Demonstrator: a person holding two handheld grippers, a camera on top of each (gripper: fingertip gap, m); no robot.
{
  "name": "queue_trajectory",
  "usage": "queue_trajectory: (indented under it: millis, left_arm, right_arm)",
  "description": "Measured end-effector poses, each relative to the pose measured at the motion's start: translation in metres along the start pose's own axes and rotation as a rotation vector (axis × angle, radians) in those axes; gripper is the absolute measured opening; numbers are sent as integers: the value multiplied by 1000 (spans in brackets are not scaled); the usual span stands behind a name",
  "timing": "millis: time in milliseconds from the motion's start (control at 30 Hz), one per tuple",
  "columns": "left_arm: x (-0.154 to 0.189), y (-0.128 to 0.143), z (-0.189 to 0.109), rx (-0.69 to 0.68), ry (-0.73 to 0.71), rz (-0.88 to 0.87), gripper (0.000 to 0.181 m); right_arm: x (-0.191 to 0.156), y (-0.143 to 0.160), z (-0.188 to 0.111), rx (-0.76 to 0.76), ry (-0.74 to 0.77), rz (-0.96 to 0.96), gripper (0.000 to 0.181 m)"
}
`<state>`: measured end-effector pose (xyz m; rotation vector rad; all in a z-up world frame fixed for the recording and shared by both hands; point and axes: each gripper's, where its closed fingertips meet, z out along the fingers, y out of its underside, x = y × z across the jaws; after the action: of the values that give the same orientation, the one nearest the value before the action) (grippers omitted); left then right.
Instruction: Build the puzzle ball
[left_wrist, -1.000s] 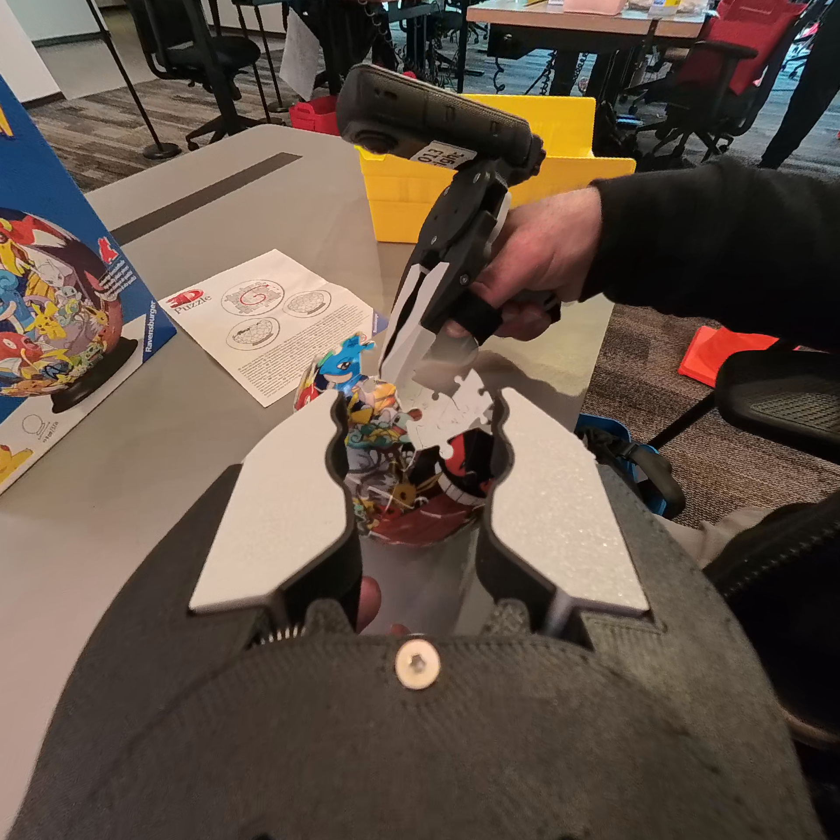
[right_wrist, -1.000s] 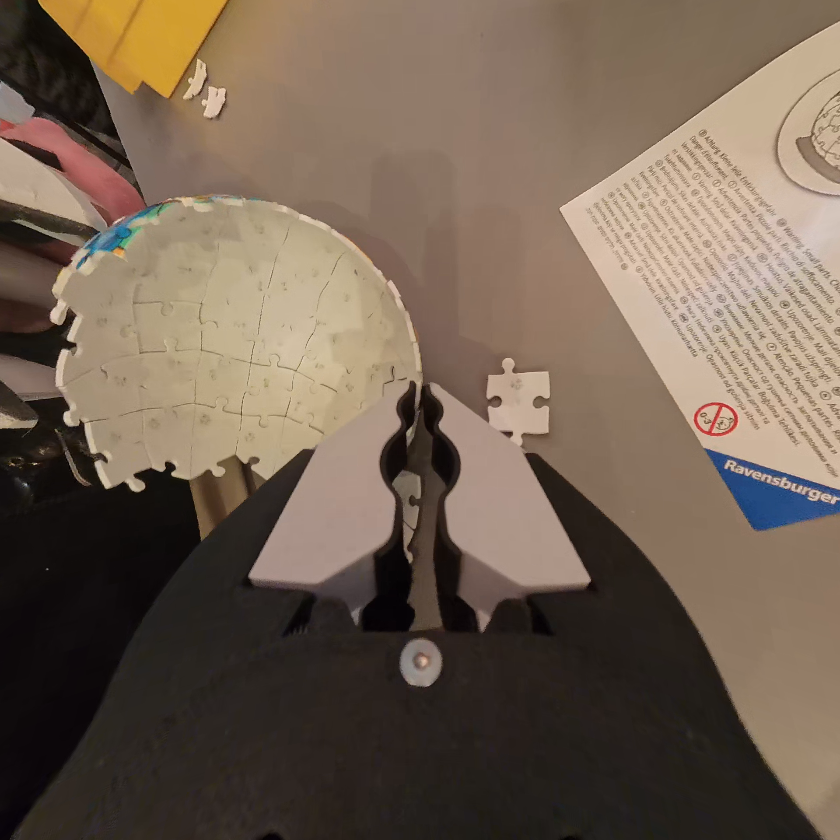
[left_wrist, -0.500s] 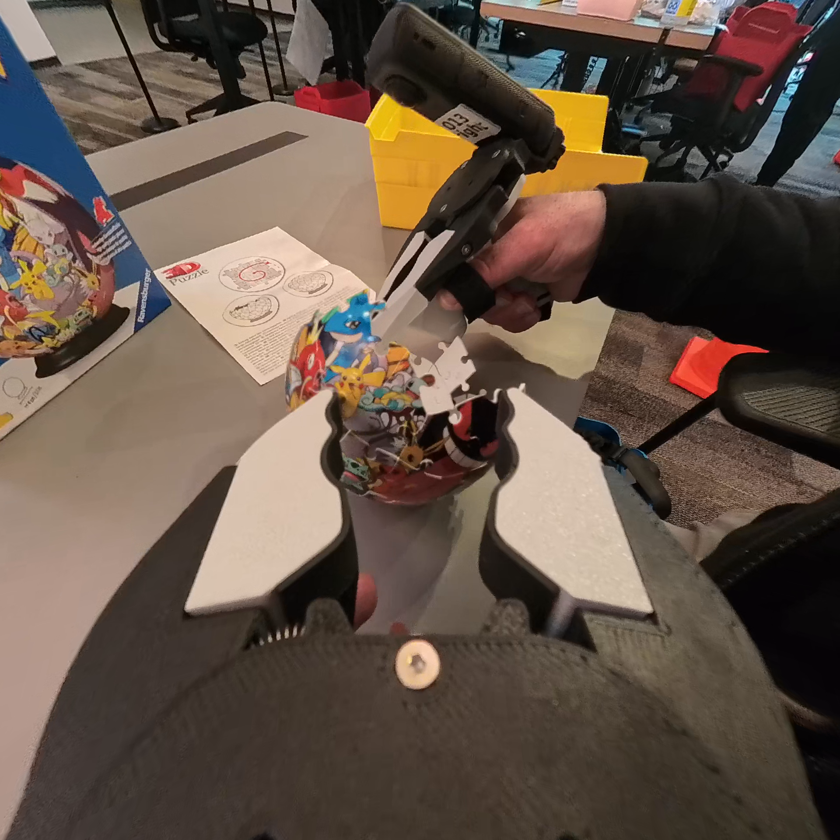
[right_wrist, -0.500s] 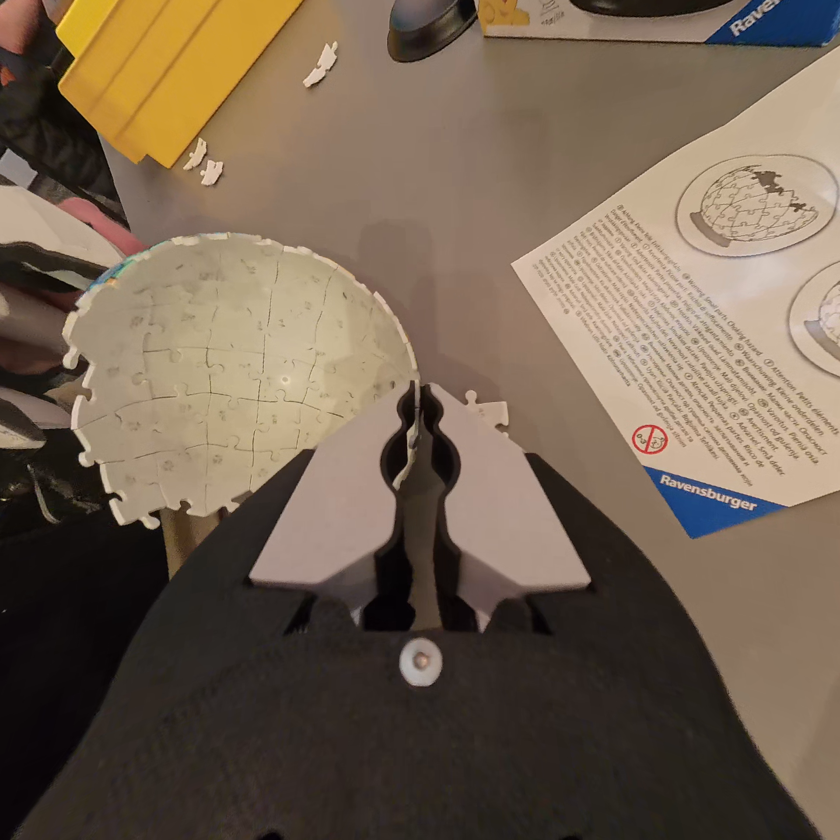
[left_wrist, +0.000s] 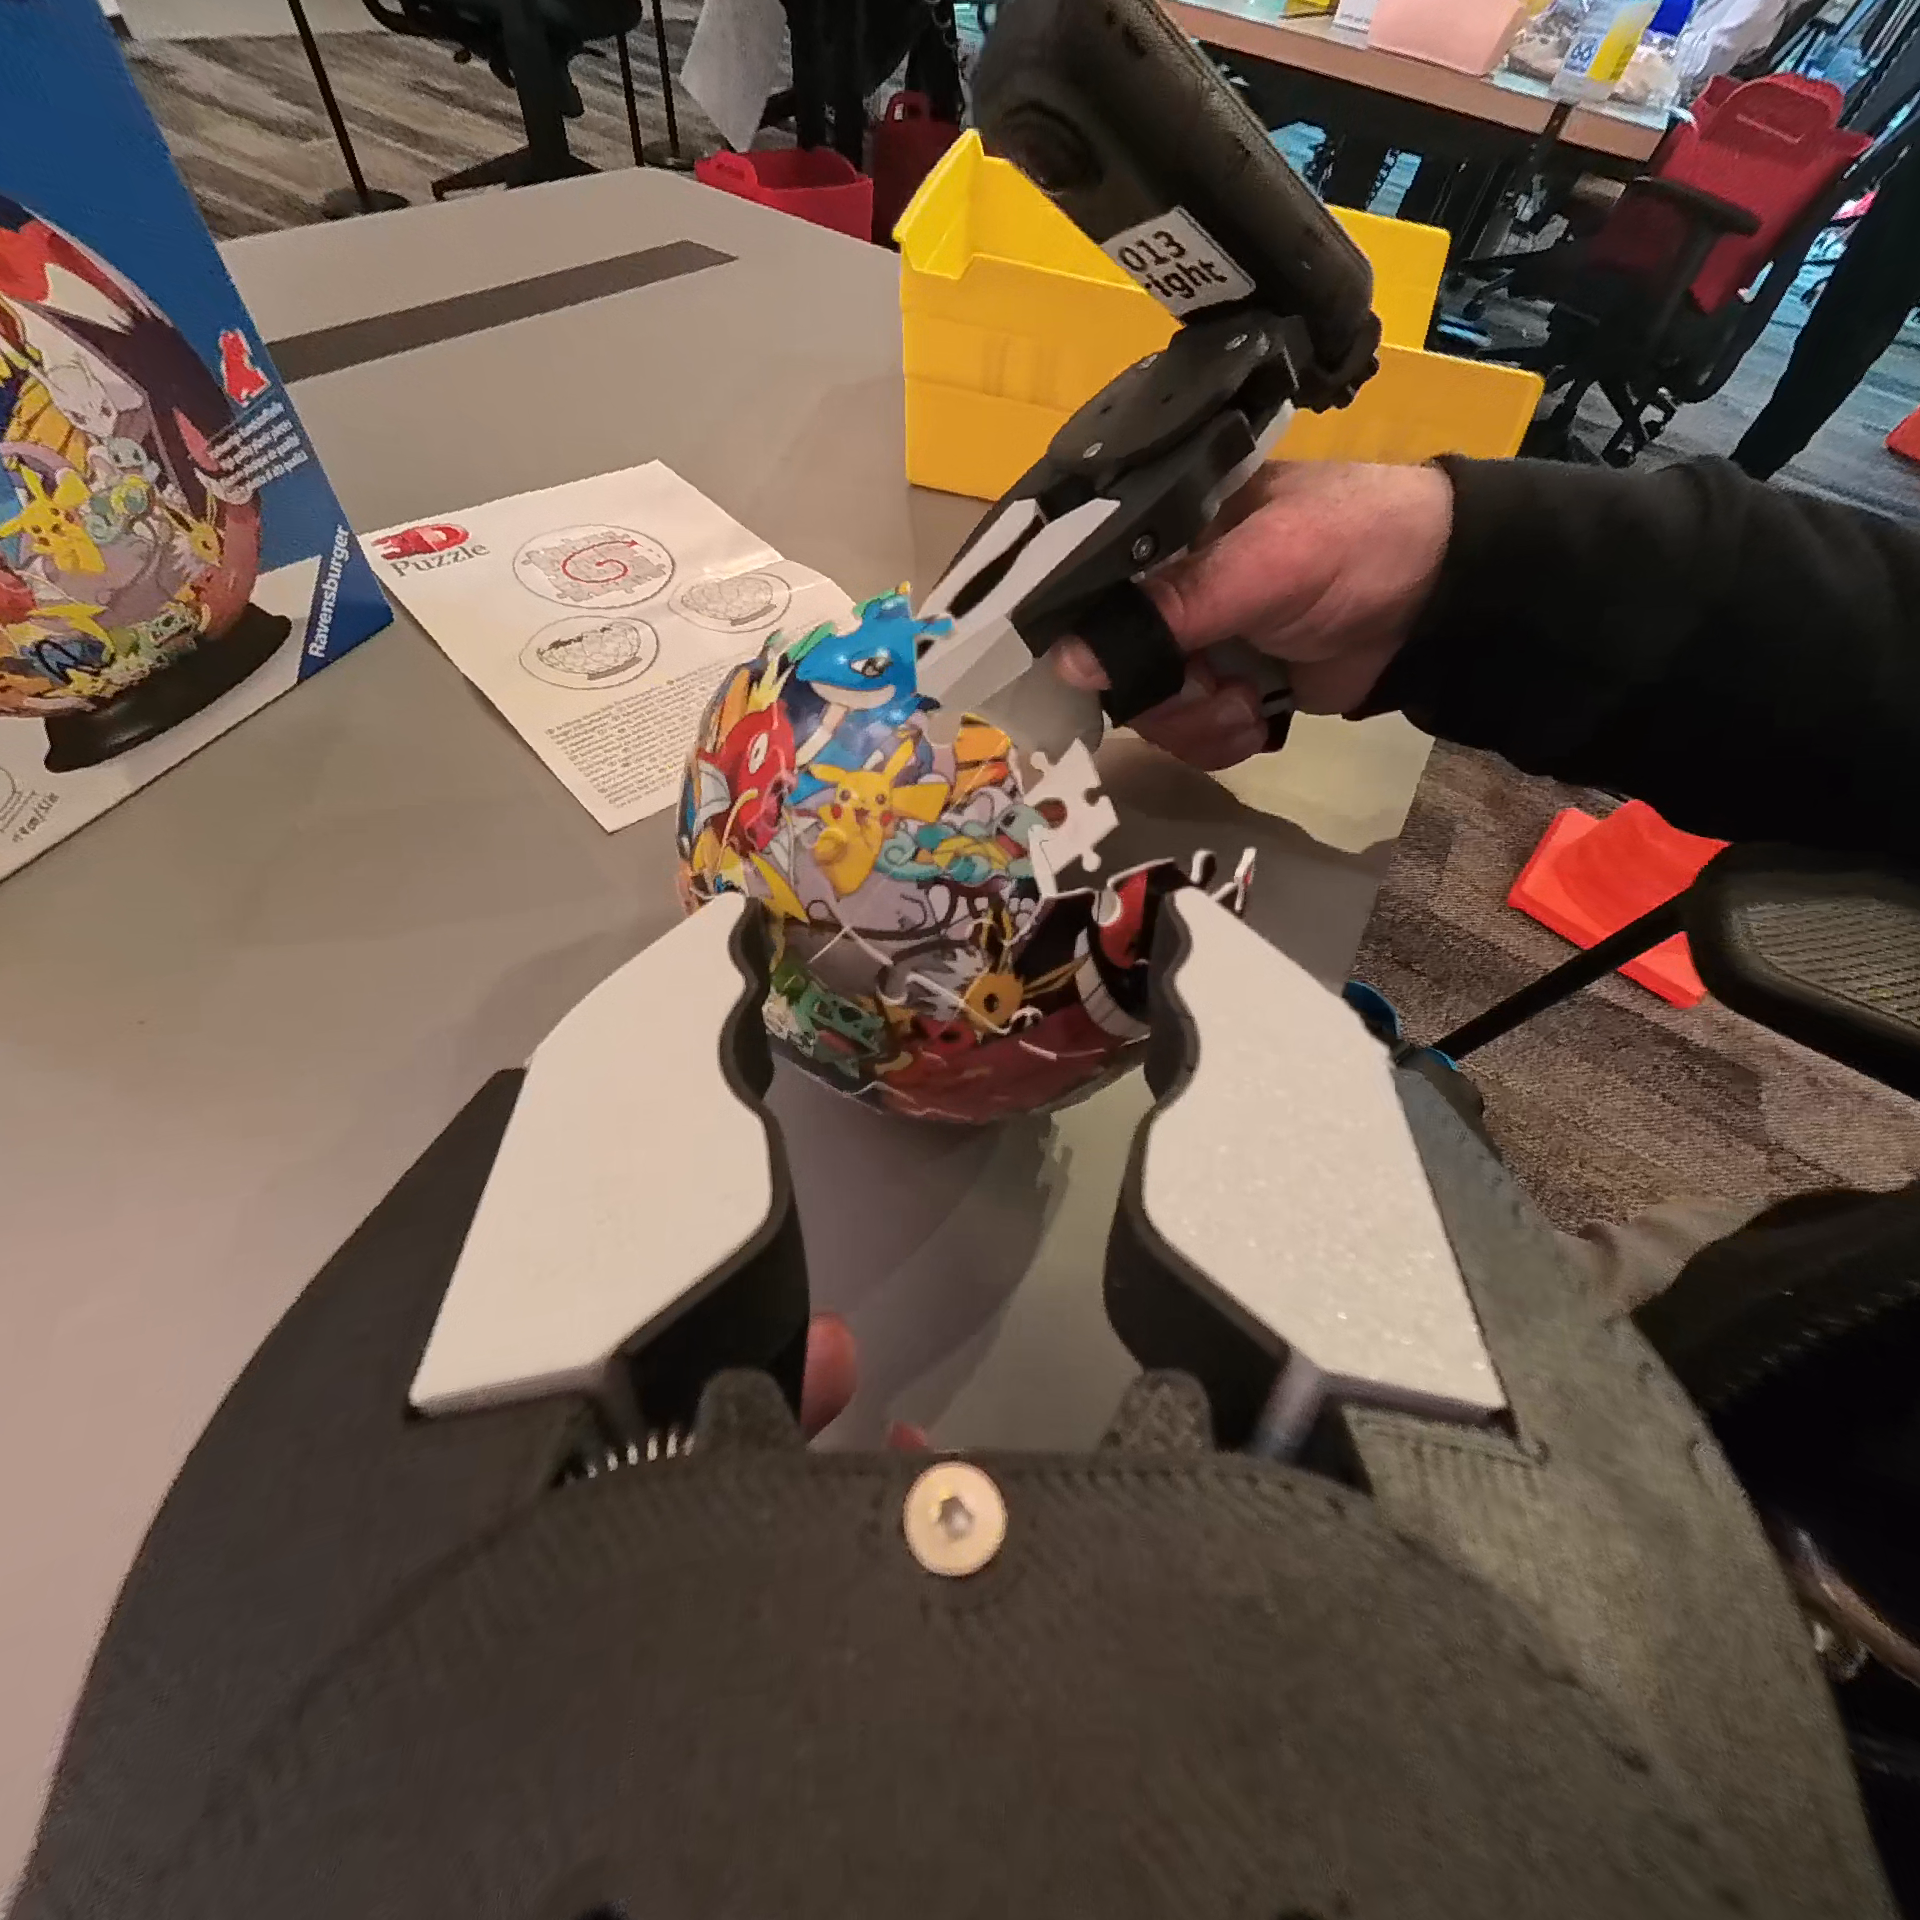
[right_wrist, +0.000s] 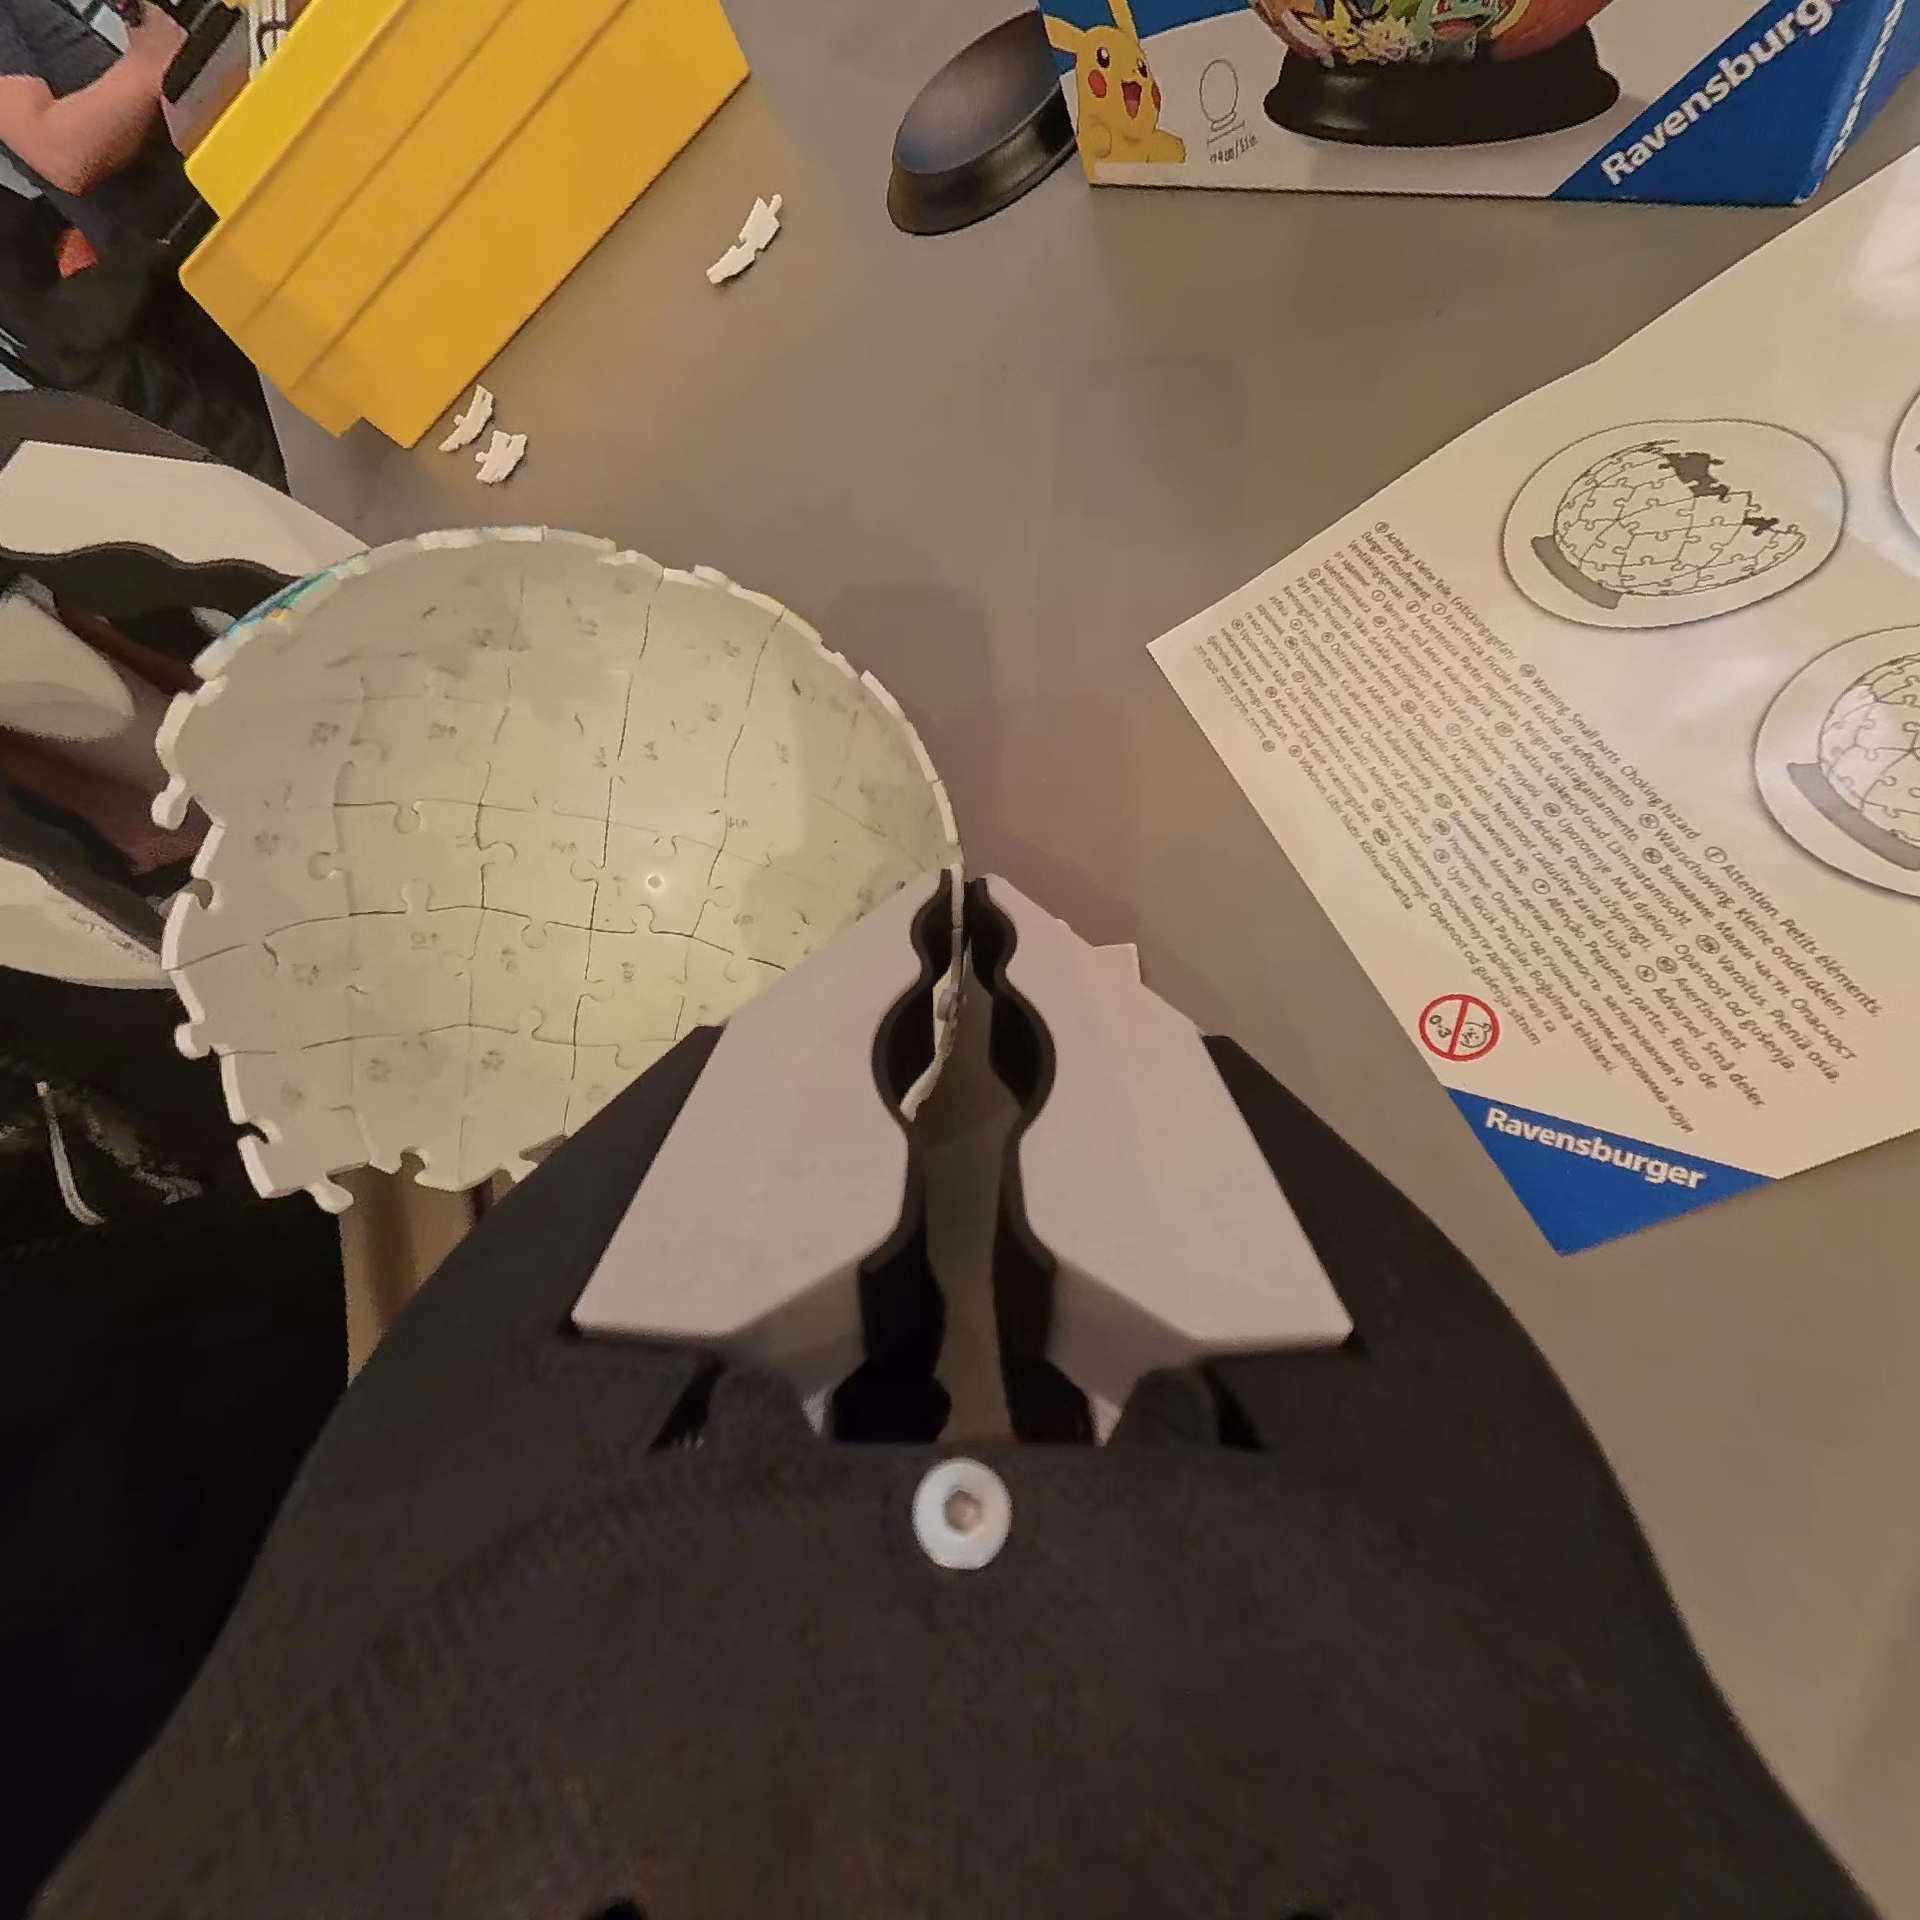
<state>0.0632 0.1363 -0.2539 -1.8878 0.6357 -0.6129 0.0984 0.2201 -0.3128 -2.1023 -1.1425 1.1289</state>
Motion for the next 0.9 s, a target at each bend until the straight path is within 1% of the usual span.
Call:
queue_trajectory:
  millis: [133,467,900]
  left_arm:
    - [-1,1,1,4,8,-25,72]
    - [0,0,2,13,-13,13,72]
    - [7,-1,5,1,-45,125,72]
  right_arm:
    - [1,-1,0,12,0,-1,1]
    - [0,-2,1,42,-16,-23,1]
    - [2,1,0,40,-31,-71,1]
